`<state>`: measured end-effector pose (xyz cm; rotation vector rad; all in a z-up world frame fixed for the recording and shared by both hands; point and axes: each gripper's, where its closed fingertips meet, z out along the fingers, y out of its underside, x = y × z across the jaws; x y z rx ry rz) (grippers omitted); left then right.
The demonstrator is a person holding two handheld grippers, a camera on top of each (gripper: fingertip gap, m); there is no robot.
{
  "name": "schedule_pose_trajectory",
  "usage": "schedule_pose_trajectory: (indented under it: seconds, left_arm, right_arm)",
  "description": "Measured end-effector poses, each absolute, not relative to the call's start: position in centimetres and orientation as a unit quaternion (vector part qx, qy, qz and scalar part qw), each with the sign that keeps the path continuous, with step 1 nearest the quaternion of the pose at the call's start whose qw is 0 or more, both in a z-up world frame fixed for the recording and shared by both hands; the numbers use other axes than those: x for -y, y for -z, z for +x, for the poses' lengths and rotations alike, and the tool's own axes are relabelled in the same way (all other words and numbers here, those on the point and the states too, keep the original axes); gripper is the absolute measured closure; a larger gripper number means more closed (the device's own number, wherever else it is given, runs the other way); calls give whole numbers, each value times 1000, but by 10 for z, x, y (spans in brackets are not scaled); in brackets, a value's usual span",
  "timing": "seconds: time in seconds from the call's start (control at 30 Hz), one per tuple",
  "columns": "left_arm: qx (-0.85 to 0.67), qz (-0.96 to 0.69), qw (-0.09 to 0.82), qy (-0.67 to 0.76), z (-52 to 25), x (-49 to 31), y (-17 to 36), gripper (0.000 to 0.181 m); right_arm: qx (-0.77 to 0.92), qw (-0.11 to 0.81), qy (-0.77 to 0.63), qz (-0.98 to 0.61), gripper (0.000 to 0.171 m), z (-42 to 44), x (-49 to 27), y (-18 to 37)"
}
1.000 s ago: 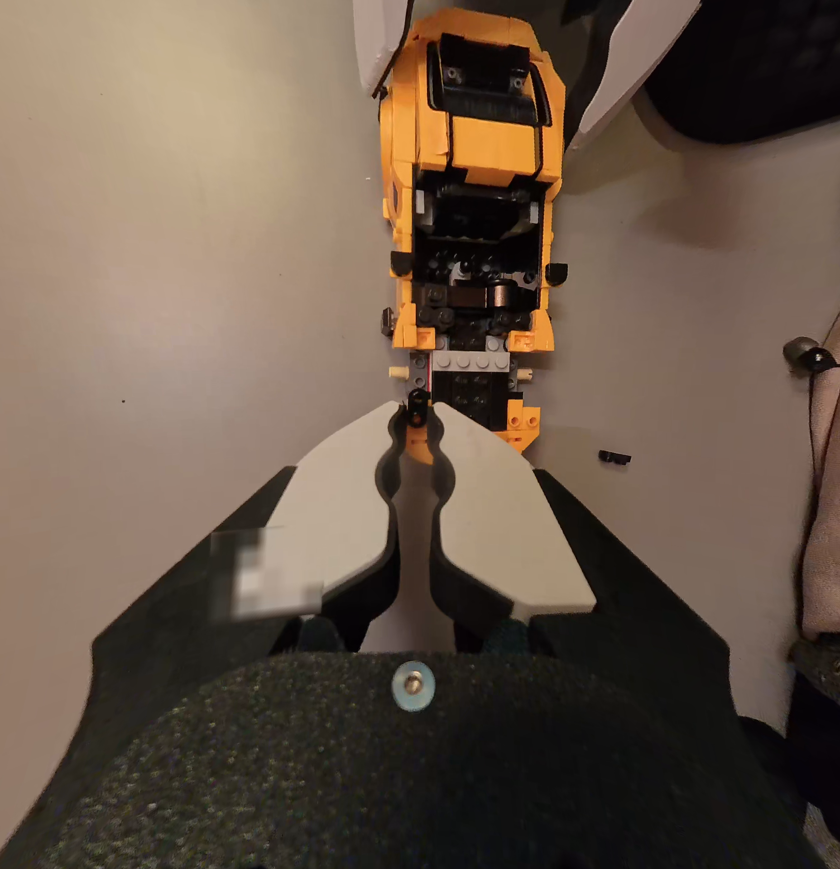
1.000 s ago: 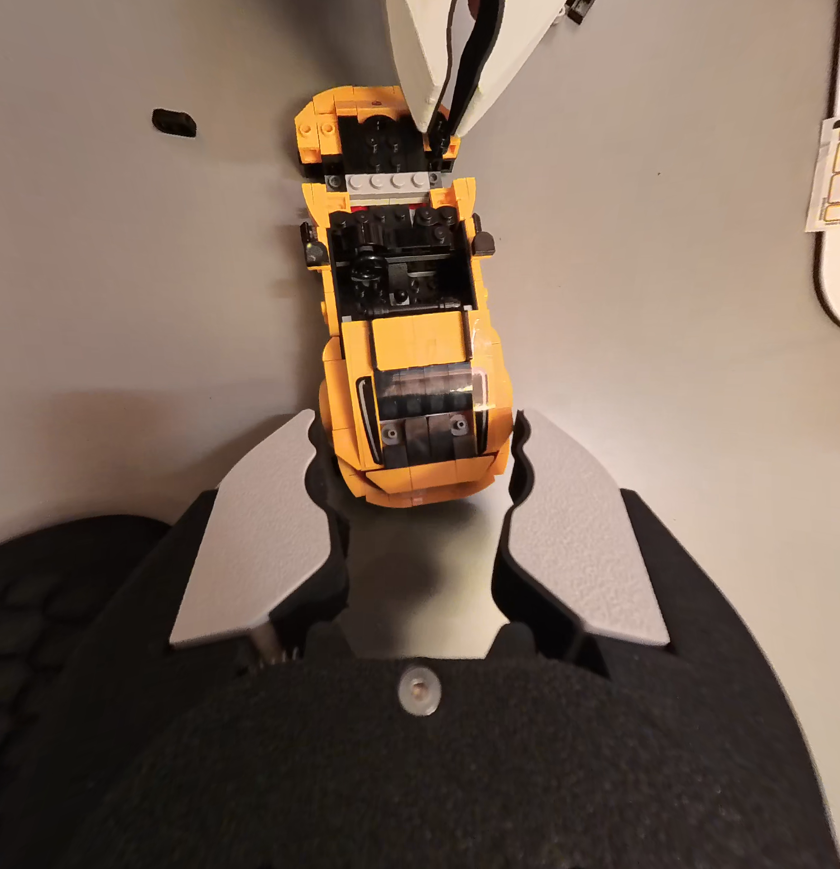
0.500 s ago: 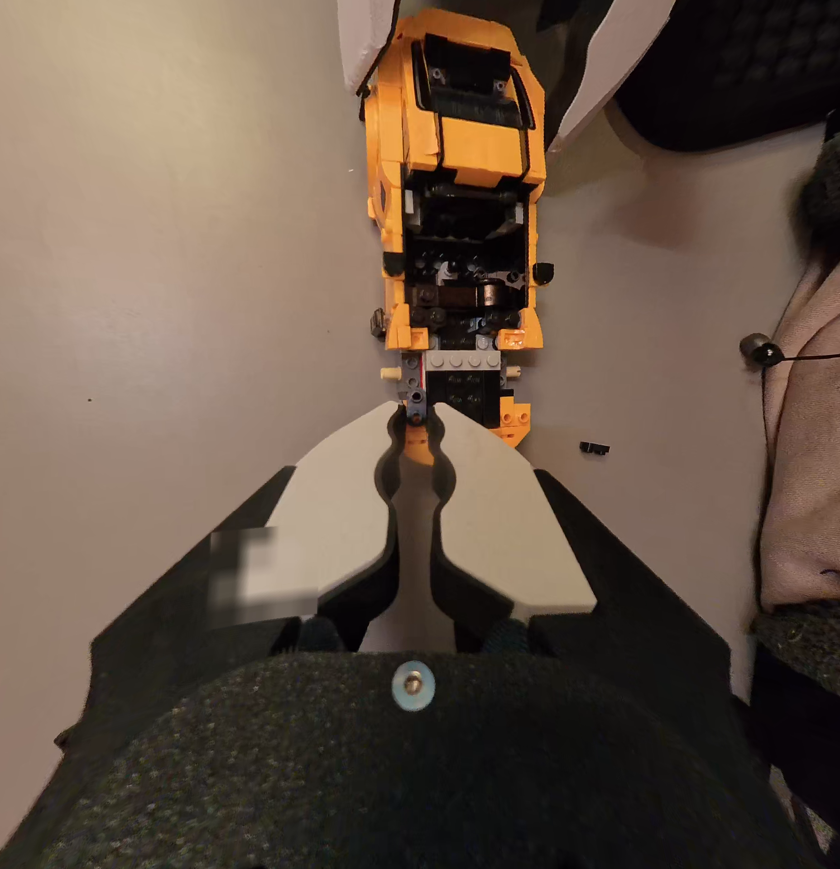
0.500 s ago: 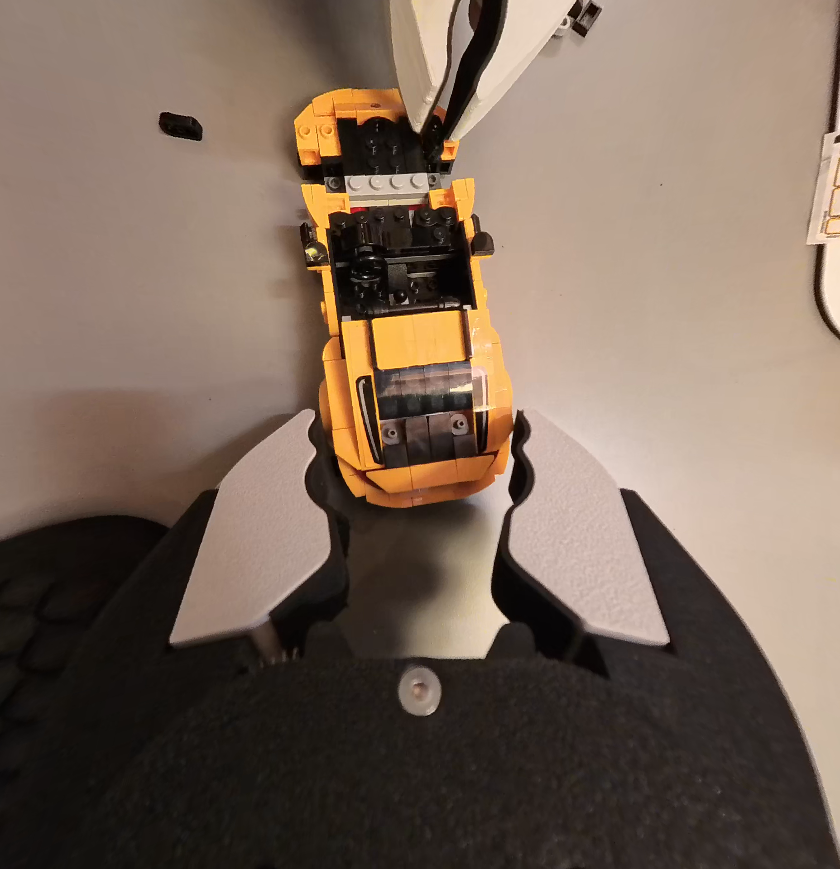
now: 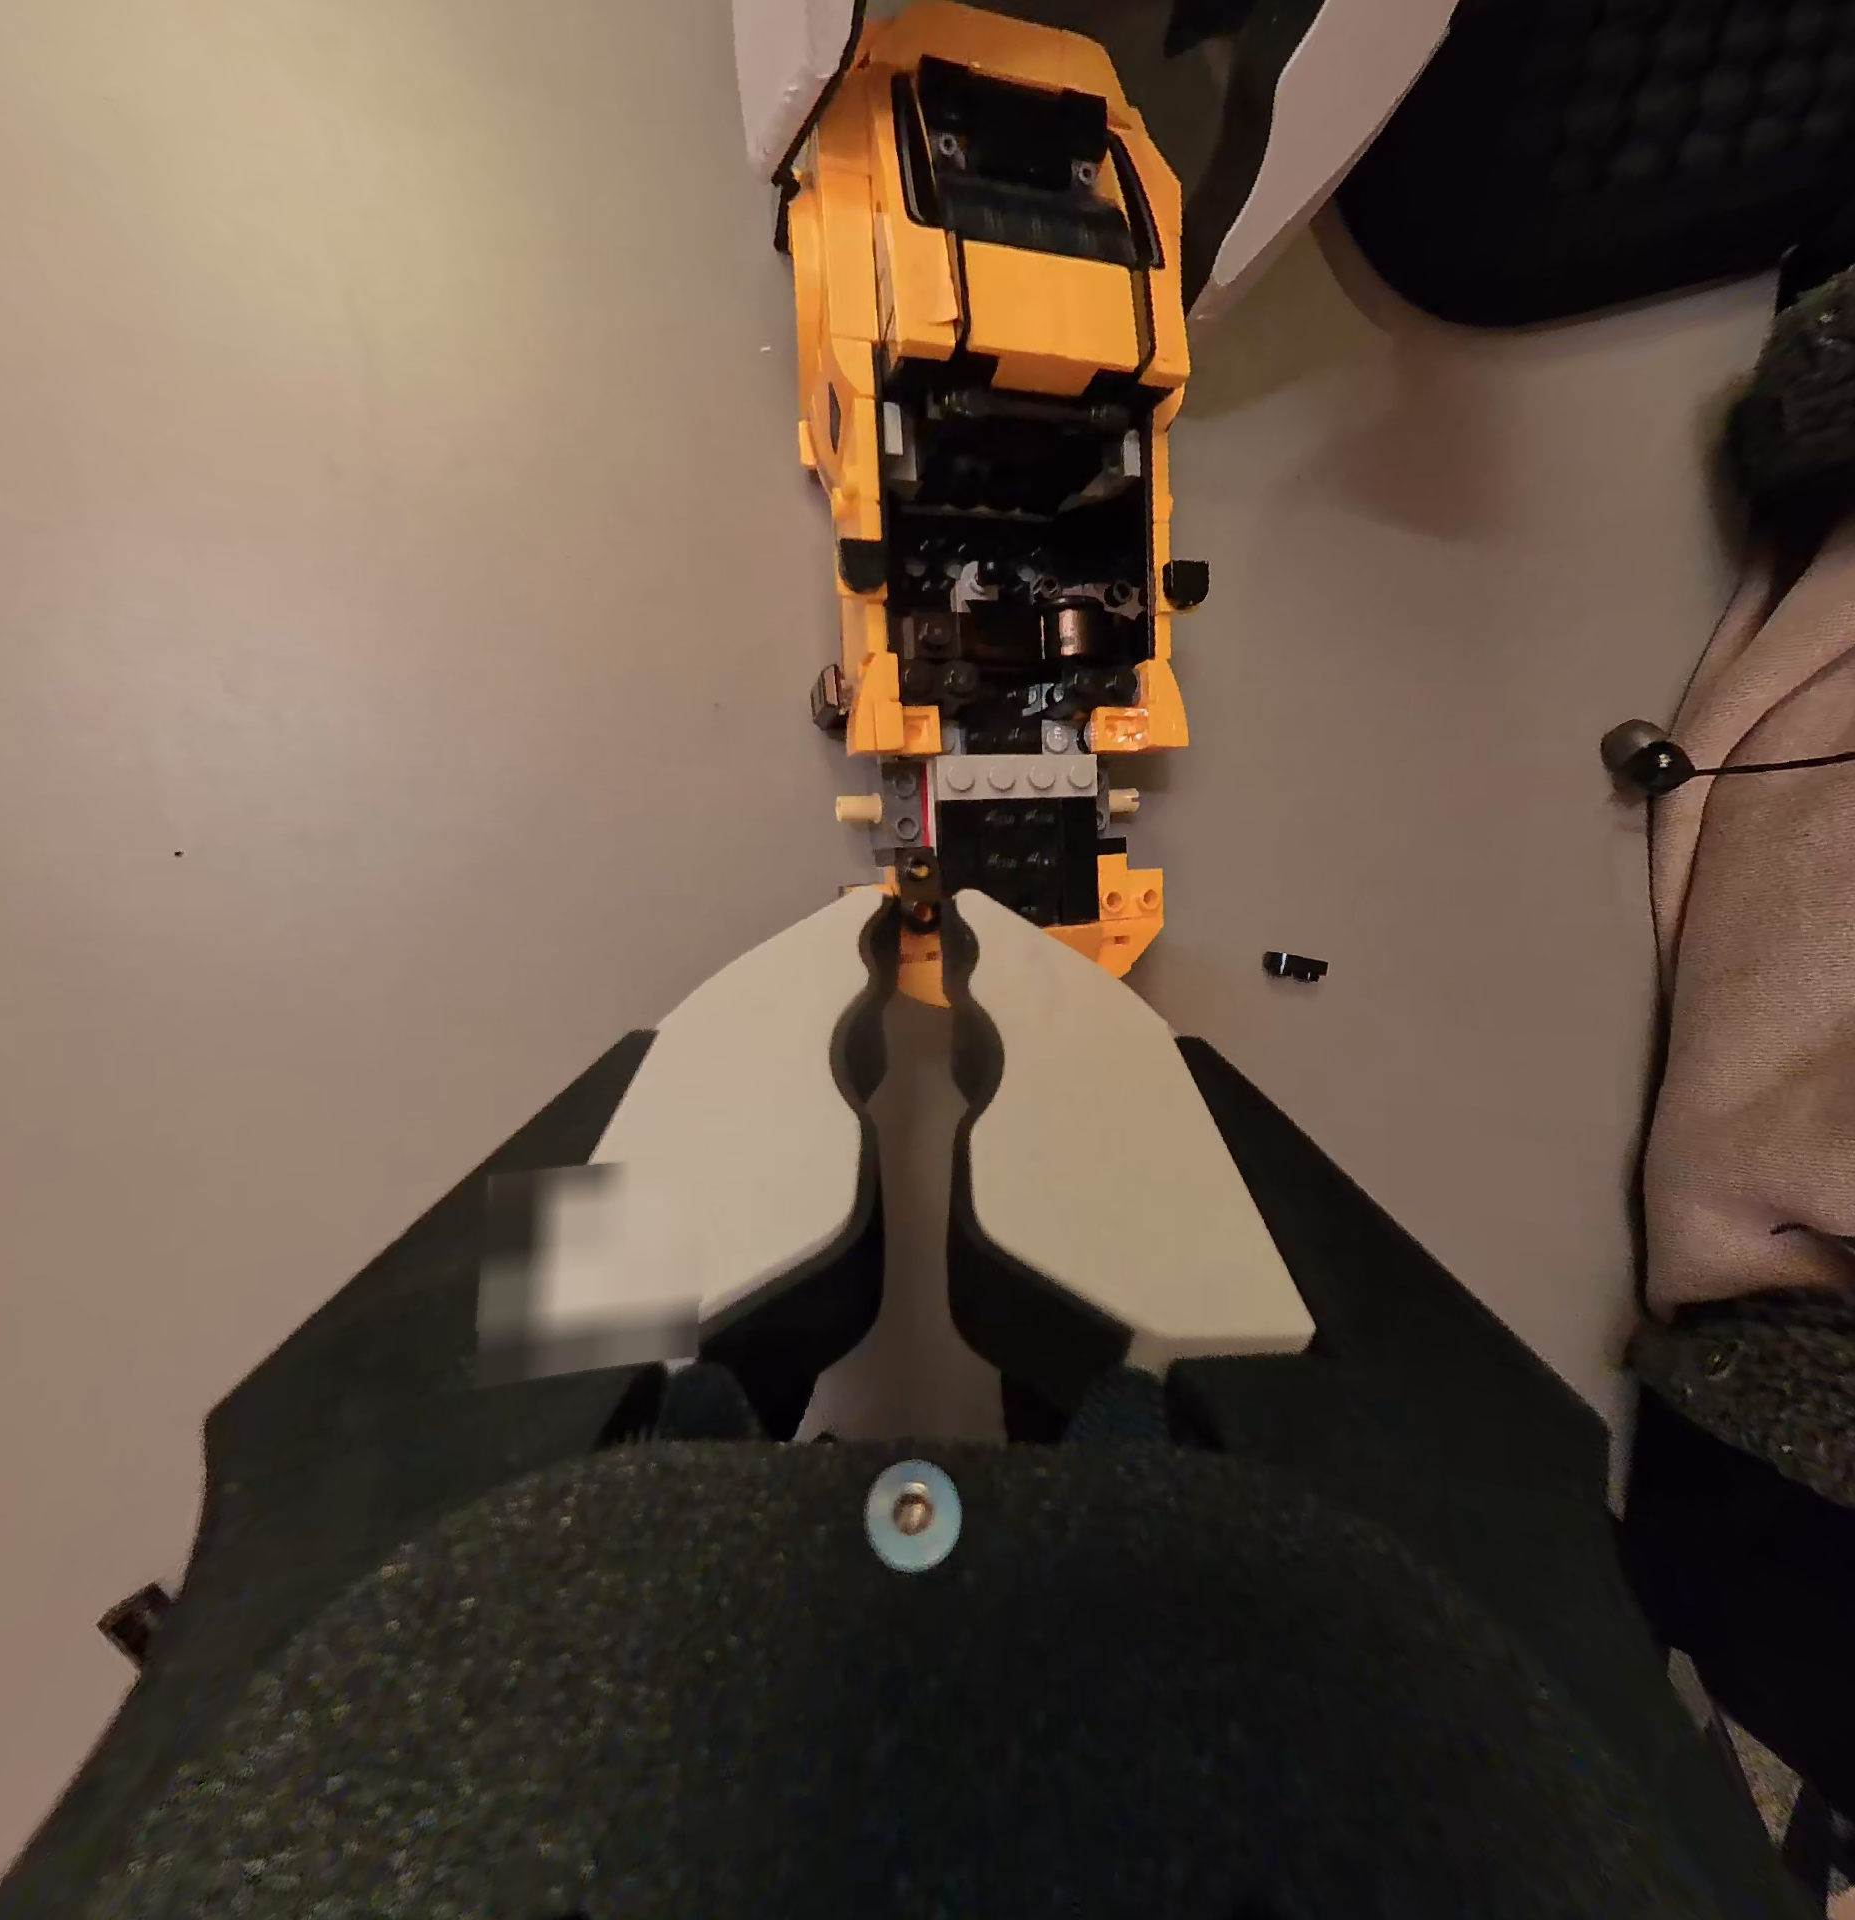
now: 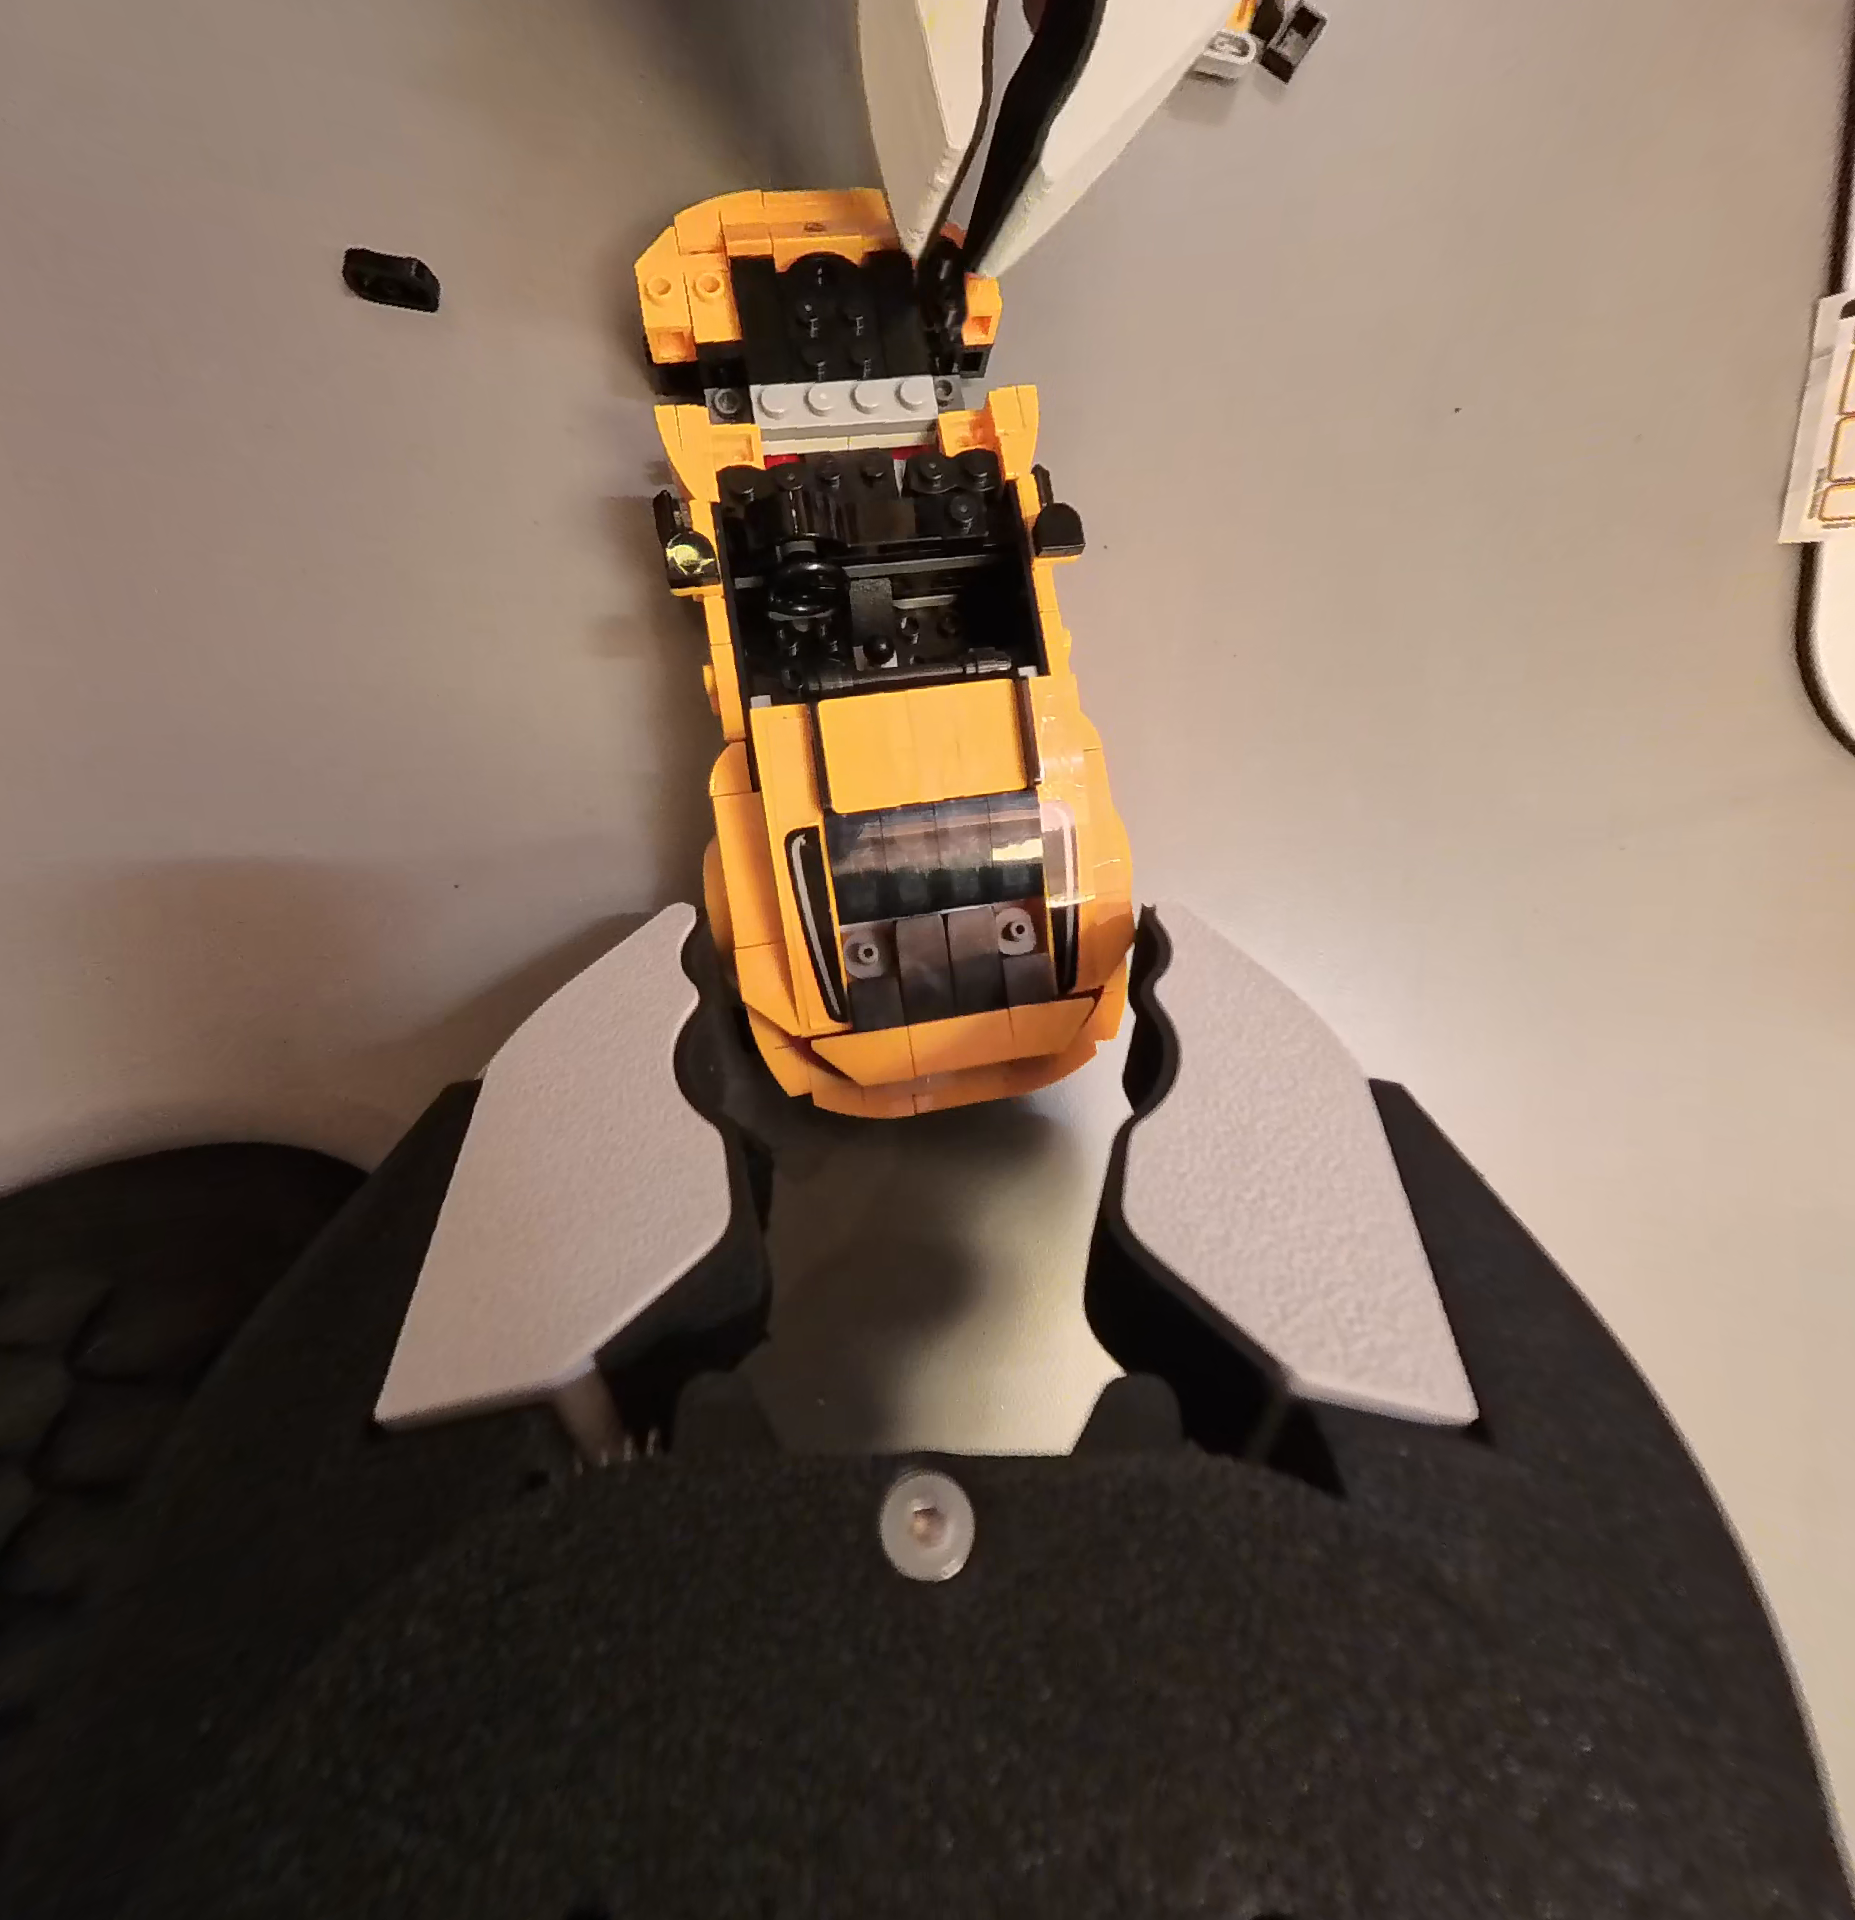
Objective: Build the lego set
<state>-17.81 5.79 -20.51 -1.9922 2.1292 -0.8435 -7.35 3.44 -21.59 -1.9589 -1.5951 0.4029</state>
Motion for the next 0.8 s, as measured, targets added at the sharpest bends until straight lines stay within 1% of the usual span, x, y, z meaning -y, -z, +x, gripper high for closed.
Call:
schedule_pose_trajectory:
  seconds: [0.47, 0.8]
  left_arm:
    - [-697, -657, 44, 284, -180, -57, 204, 172]
    - [-695, -653, 48, 298, -181, -54, 201, 171]
  right_arm:
    - [598, 283, -149, -735, 96, -72, -34, 215]
    - [594, 292, -162, -732, 97, -72, -34, 201]
